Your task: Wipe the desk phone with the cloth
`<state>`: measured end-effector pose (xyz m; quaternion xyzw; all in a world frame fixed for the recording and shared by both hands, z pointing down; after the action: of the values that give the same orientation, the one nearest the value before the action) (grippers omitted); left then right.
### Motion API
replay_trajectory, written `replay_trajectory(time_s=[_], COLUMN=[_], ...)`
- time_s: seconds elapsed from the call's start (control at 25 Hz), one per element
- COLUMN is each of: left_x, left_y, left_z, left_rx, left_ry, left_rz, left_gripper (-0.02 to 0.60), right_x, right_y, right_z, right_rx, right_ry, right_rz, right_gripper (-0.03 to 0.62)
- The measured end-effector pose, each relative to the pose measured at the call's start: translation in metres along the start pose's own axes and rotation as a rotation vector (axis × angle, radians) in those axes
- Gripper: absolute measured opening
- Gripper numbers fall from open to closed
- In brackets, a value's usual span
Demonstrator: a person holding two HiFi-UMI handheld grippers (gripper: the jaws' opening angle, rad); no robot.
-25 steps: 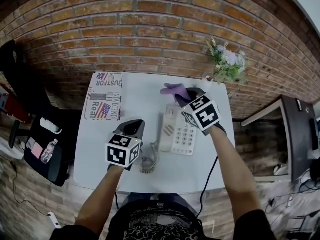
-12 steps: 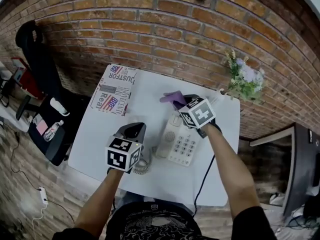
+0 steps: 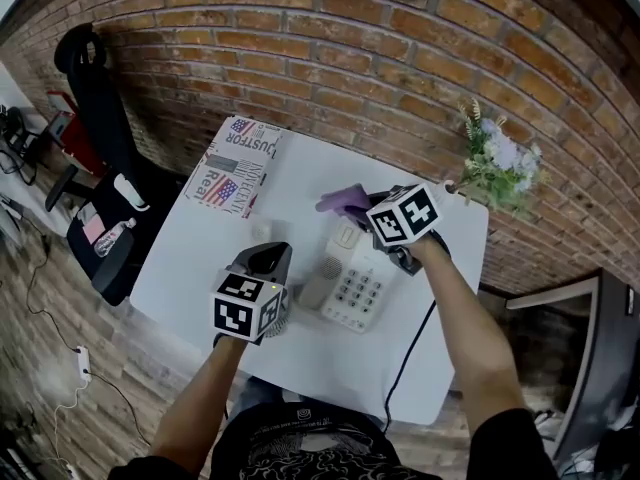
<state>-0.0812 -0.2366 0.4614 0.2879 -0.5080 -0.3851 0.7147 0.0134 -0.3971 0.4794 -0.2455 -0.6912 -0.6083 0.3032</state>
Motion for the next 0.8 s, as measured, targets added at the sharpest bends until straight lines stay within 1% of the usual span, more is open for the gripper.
replay_trajectory(time_s=[0.28,0.52,0.8], left_x=[0.003,0.005,0.007], left_y=[0.003,0.006,0.006], left_z=[-0.018,-0.03,-0.043], left_rx=[0.007,0.013,0.026], left_ry=[-0.015,-0.02,-0.007], left_rz=[-0.007,-0.008,-0.005], left_gripper=[0.002,0.002,0.002], right_x=[-0.014,-0.03,-0.047], right_y=[0.011,0.026,0.043], right_z=[-0.001,-0.002,-0.002], right_rx=[-0.009,0.002,0.026], right_ry=[-0.024,-0.01,0.011], right_rz=[-0.007,-0.007,-0.02], right_gripper=[0.043,0.043,0.043])
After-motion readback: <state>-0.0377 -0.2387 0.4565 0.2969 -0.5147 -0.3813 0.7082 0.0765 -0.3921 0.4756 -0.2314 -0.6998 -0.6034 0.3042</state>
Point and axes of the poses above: the fingertips, and each gripper's own axes: x forward along the fingers, z to its left, y out of its underside, the point moved 4 cm from there along -x, backward along the fingers, and after that the axes turned 10 degrees about -x, right-handed, at the moved point
